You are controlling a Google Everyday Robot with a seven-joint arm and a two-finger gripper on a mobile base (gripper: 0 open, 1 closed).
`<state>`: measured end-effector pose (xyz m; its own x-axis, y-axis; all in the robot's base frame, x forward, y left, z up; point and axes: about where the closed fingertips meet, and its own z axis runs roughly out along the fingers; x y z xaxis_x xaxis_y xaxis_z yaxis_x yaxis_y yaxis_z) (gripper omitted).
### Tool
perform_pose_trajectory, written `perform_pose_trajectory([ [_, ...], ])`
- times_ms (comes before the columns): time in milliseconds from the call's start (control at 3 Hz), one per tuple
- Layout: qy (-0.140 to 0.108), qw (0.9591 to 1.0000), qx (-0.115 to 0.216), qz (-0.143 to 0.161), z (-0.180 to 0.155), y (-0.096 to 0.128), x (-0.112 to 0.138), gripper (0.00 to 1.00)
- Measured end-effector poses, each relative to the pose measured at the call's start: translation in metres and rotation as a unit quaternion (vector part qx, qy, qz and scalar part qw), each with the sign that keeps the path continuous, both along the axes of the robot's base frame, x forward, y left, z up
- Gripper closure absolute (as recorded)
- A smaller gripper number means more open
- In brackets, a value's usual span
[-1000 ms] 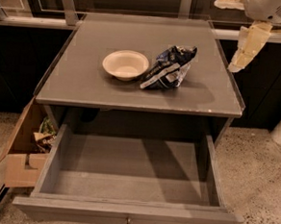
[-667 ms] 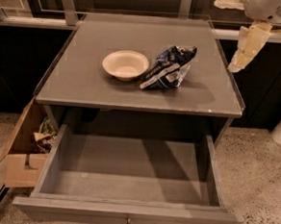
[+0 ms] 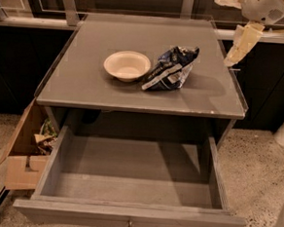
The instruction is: Place blue chip bag into top drawer
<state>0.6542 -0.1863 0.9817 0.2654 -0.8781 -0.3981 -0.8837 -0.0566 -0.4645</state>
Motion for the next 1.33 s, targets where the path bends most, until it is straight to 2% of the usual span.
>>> perform_pose_trajectory([
  [333,0.005,0.9998,0.013,0.012,-0.013,0.005,0.020,0.00],
  [1000,0.047,0.9973,0.026,0.049,-0.046,0.035,0.042,0.00],
  [1333,0.067,0.9954,0.045,0.052,-0.055,0.049,0.047,0.00],
])
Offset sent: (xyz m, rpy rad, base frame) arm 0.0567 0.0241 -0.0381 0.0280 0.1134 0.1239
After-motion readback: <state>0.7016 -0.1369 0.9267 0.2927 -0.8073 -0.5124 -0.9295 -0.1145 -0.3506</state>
